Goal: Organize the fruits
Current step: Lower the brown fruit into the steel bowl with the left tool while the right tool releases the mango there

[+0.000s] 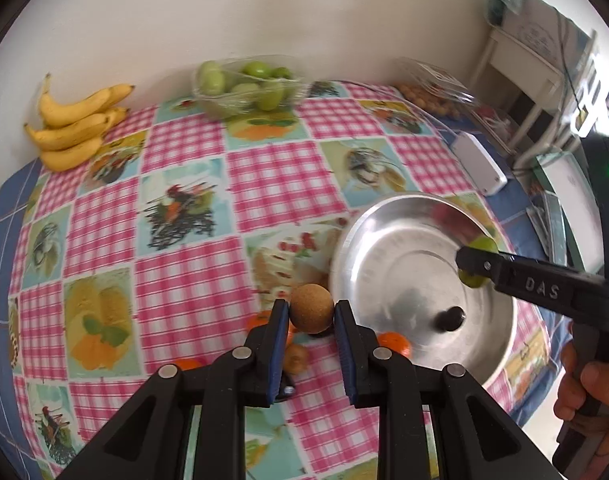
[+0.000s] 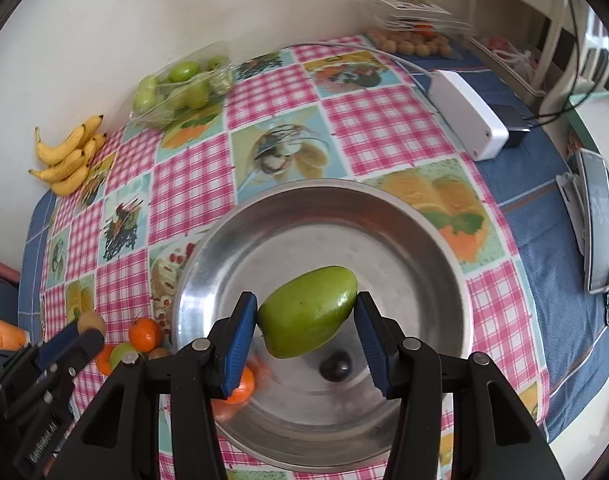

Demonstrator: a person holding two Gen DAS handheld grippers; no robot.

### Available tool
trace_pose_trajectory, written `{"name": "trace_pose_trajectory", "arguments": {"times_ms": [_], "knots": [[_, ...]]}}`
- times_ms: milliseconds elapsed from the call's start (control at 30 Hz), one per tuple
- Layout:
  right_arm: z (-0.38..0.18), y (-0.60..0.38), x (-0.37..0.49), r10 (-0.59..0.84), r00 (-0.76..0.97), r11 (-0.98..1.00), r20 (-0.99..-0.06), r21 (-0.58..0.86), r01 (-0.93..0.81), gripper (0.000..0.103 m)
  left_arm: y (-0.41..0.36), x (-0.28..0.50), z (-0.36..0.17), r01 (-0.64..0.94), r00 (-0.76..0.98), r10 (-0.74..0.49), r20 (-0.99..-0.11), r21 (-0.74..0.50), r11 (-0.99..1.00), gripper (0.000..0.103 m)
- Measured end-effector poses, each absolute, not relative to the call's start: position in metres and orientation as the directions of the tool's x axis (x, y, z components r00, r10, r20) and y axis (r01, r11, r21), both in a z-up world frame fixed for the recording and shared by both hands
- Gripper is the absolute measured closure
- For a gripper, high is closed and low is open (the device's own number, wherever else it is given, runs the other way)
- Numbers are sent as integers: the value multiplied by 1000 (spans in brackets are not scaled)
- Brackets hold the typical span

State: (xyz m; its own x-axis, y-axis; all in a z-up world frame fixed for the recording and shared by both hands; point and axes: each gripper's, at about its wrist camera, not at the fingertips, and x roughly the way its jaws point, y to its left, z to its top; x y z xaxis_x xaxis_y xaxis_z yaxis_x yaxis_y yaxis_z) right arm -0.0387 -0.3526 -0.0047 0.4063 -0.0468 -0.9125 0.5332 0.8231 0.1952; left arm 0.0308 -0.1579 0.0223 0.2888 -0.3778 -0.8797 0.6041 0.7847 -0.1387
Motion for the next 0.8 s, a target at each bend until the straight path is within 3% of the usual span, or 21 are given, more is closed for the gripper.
{"name": "trace_pose_trajectory", "arguments": {"times_ms": [300,800], "knots": [[-13,-378,-59,-59,387,784,-920,197,589,51,-196,7,8,669,258,-362,-896,-104,736,78],[-40,-374,-47,-29,337,799,-941,181,574,51,-211,24,-28,642,200,-332,-922,-133,755,78]]}}
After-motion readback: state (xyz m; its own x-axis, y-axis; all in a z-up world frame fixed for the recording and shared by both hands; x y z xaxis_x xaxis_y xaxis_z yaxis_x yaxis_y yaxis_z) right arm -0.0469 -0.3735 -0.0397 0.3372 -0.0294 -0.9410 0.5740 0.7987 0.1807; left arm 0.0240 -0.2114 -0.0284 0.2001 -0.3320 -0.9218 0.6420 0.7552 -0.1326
